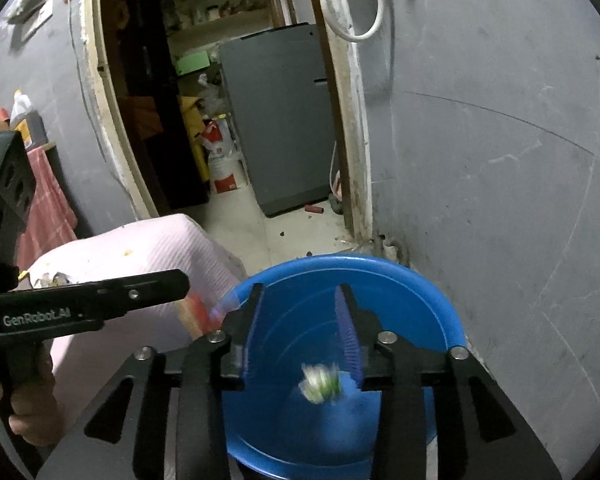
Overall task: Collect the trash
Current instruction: 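Carry both held pieces over the blue basin and open both tools, then move both open tools back over the trash pile on the table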
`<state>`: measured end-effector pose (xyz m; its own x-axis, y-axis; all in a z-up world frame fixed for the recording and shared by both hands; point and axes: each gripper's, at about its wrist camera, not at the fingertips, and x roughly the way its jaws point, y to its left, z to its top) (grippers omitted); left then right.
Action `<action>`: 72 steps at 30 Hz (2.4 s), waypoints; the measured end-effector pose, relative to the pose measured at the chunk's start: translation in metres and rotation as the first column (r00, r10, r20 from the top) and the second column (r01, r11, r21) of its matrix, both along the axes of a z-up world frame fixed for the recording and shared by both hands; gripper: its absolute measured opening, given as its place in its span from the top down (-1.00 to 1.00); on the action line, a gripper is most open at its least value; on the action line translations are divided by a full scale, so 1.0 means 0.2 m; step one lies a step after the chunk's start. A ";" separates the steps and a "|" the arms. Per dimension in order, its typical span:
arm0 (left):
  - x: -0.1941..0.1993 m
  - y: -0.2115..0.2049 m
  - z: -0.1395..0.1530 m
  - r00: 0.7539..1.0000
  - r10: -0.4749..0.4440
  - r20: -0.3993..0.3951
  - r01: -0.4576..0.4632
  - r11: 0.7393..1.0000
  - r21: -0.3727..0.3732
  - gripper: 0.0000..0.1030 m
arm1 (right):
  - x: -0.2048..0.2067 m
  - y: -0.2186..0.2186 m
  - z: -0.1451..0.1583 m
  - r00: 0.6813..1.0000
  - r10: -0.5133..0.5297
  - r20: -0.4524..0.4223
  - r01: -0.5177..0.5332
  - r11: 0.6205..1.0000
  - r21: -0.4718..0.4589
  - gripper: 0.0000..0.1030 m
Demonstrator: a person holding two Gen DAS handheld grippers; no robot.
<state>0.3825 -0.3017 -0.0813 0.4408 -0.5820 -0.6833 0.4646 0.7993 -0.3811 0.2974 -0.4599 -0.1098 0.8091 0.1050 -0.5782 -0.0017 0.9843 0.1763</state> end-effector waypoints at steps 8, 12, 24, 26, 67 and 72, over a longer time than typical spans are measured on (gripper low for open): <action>-0.11 0.18 0.18 0.993 0.082 0.088 -0.081 0.997 -0.021 -0.10 | -0.08 -0.02 0.20 0.994 -0.026 0.104 0.027 1.000 -0.006 -0.18; -0.15 0.35 0.33 0.970 0.180 0.160 -0.177 0.984 -0.033 -0.47 | -0.13 0.00 0.33 0.984 -0.057 0.169 0.053 0.998 0.023 -0.56; -0.40 0.79 0.80 0.847 0.397 0.354 -0.370 0.918 -0.144 -0.90 | -0.28 0.17 0.66 0.965 -0.045 0.258 0.028 0.997 0.068 -0.95; -0.46 0.85 0.81 0.837 0.411 0.361 -0.385 0.911 -0.145 -0.90 | -0.30 0.21 0.70 0.963 -0.021 0.268 0.006 0.998 0.055 -0.98; -1.08 1.67 0.40 0.669 0.562 0.487 -0.655 0.755 0.028 -0.97 | -0.58 1.16 0.57 0.881 0.268 0.389 -0.253 0.963 -0.092 -1.00; -0.98 1.68 0.26 0.718 0.546 0.431 -0.633 0.770 0.078 -0.97 | -0.46 1.16 0.40 0.918 0.278 0.281 -0.260 0.960 -0.101 -1.00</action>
<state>0.1871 0.0337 -0.0291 0.8827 0.0172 -0.4696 -0.0617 0.9949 -0.0796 0.2046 -0.2282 -0.0292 0.8882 0.3146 -0.3347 -0.3102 0.9482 0.0682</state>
